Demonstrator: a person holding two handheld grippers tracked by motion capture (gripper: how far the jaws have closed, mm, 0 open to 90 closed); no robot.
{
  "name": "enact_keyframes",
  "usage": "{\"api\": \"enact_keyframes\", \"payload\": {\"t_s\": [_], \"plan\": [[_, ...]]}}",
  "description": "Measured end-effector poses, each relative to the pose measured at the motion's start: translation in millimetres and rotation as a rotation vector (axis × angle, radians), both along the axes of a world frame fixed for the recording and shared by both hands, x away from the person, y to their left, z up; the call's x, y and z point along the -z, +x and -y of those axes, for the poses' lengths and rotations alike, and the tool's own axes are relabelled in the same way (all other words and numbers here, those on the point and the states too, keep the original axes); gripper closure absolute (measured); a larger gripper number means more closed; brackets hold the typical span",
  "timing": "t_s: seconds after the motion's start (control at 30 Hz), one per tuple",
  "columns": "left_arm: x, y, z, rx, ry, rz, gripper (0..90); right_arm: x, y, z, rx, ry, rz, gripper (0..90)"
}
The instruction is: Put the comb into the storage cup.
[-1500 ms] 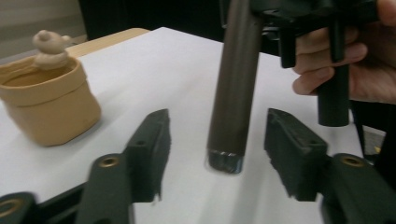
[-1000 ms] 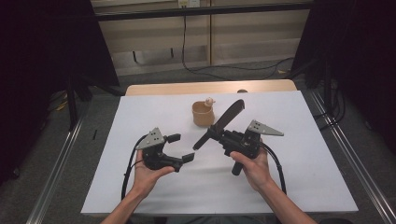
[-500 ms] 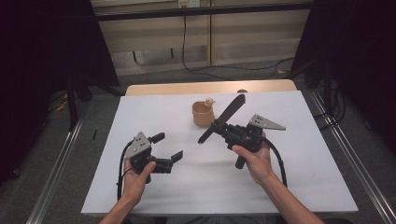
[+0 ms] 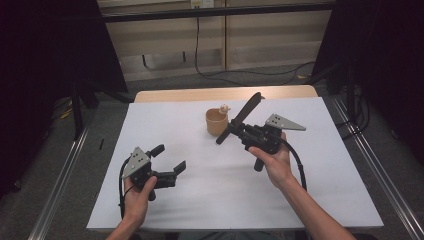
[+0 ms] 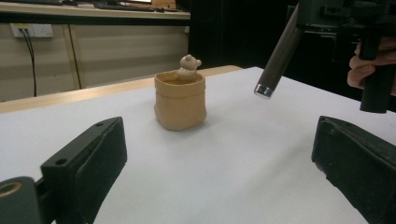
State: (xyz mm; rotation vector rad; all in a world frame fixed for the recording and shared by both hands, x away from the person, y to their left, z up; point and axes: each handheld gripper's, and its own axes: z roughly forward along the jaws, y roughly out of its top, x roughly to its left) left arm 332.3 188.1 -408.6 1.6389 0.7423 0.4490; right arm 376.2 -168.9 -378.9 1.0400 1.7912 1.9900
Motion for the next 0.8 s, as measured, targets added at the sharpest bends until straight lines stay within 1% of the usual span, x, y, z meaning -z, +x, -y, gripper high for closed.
{"api": "enact_keyframes", "payload": {"t_s": [0.13,0.17,0.23,0.27,0.33,0.4,0.47,0.5,0.57,0.6,0.67,0.73,0.8], "plan": [[1.2,-4.7,-3.6,-0.008,-0.006,0.015,2.5,-0.1,2.9,0.3,0.007,-0.022,0.005,72.6],[1.2,-5.7,-5.5,-0.005,-0.008,0.015,2.0,-0.4,3.8,0.4,0.011,-0.024,0.007,72.6],[2.5,-7.9,-8.4,-0.016,-0.01,0.017,1.7,-1.5,6.6,1.6,0.015,-0.021,0.009,72.6],[3.4,-8.0,-10.3,-0.008,0.002,0.024,1.6,-2.6,8.4,1.7,0.02,-0.026,0.015,72.5],[7.3,-9.3,-12.0,-0.015,0.02,0.039,1.1,-3.9,11.1,1.4,0.021,-0.035,0.016,72.6],[11.7,-8.3,-14.2,-0.037,0.027,0.033,1.6,-4.3,14.2,0.2,0.025,-0.04,0.018,72.6],[13.8,-8.6,-16.4,-0.056,-0.002,-0.002,1.9,-5.4,16.8,-0.8,0.029,-0.05,0.019,72.6],[14.2,-9.1,-17.4,-0.053,-0.002,-0.005,1.9,-6.1,18.1,-1.0,0.032,-0.05,0.023,72.6],[13.6,-11.4,-17.8,-0.049,0.007,-0.009,1.9,-7.6,20.0,-0.7,0.033,-0.048,0.026,72.6],[13.0,-12.9,-18.1,-0.045,0.002,-0.009,1.9,-8.2,21.0,-0.6,0.038,-0.053,0.033,72.5],[11.4,-16.0,-19.7,-0.054,0.002,0.004,1.9,-9.5,22.5,-0.5,0.043,-0.064,0.036,72.6],[11.0,-17.9,-21.5,-0.058,-0.028,-0.001,1.9,-10.6,24.2,-0.3,0.049,-0.071,0.041,72.5],[11.4,-18.4,-23.5,-0.069,-0.023,0.009,2.0,-12.1,26.4,-0.3,0.052,-0.077,0.045,72.6]]}}
